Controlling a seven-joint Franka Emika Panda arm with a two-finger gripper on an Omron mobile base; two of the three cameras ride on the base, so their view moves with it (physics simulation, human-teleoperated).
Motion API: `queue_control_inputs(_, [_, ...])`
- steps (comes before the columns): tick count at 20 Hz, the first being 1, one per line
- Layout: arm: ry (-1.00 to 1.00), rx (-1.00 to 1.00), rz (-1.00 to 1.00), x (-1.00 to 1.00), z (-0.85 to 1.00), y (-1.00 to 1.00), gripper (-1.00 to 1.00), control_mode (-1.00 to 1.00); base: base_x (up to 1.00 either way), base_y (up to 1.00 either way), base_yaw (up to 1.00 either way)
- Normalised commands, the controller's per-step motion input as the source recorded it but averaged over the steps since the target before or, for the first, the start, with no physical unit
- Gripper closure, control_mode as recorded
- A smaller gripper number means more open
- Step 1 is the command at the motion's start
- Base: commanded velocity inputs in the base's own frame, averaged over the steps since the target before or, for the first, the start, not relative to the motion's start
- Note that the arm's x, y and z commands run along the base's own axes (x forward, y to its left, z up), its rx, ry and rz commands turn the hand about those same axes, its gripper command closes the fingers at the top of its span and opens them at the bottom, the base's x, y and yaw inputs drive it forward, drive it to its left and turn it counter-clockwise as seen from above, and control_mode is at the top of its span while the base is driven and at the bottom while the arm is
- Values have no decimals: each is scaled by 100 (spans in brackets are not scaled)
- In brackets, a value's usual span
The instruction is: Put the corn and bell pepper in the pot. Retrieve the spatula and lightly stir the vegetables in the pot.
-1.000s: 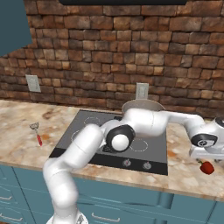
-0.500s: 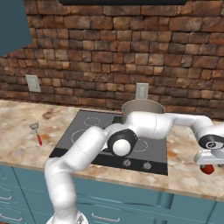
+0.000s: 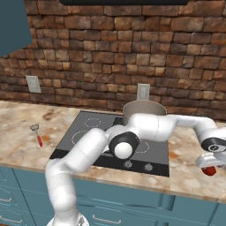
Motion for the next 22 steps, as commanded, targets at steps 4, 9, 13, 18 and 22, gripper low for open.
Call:
queue_control_inputs(4, [0, -3, 6, 18, -21, 5, -100, -100, 0, 0, 0])
queue_control_inputs(9, [1, -1, 4, 5, -20, 15, -100, -100, 0, 0, 0])
queue_control_inputs(13, [8, 0, 2, 0, -46, 16, -100, -100, 0, 0, 0])
queue_control_inputs(18, [3, 0, 1, 0, -3, 3, 100, -100, 0, 0, 0])
queue_control_inputs(22, [0, 0, 0, 0, 0, 0, 100, -100, 0, 0, 0])
